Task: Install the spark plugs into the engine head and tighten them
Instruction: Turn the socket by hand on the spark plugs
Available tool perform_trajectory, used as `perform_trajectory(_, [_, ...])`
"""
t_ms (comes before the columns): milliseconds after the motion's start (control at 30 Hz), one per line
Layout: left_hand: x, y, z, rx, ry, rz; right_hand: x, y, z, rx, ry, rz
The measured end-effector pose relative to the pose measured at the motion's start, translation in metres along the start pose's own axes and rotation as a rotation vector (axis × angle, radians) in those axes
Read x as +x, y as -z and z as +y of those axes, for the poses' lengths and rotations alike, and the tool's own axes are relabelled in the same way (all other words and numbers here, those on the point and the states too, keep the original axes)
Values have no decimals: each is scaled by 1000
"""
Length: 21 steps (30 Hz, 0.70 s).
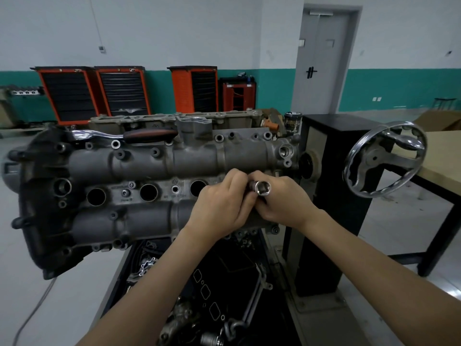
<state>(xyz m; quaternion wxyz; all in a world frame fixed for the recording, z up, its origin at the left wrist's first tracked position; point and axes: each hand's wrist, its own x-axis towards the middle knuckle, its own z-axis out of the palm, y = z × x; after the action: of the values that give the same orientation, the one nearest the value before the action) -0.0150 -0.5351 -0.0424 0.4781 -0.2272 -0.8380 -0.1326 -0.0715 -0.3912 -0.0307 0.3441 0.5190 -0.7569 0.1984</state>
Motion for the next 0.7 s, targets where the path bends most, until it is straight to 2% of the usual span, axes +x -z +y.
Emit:
perform_trajectory(133, [1, 1, 0, 41, -25, 24, 0, 3, -1, 90, -82, 35])
perform_trajectory(267, [2, -3, -3, 115, -38, 42, 1, 0, -1, 20, -53, 58])
perform_trajectory(467, [0, 0, -1, -20, 19, 23, 0, -1, 0, 9, 5, 63])
perform_trajectory(600, [1, 1, 0, -7, -3, 19, -1, -4, 3, -16, 76, 76])
perform_trajectory(700, [1, -1, 0, 38, 8, 32, 0, -4, 3, -16, 62, 124])
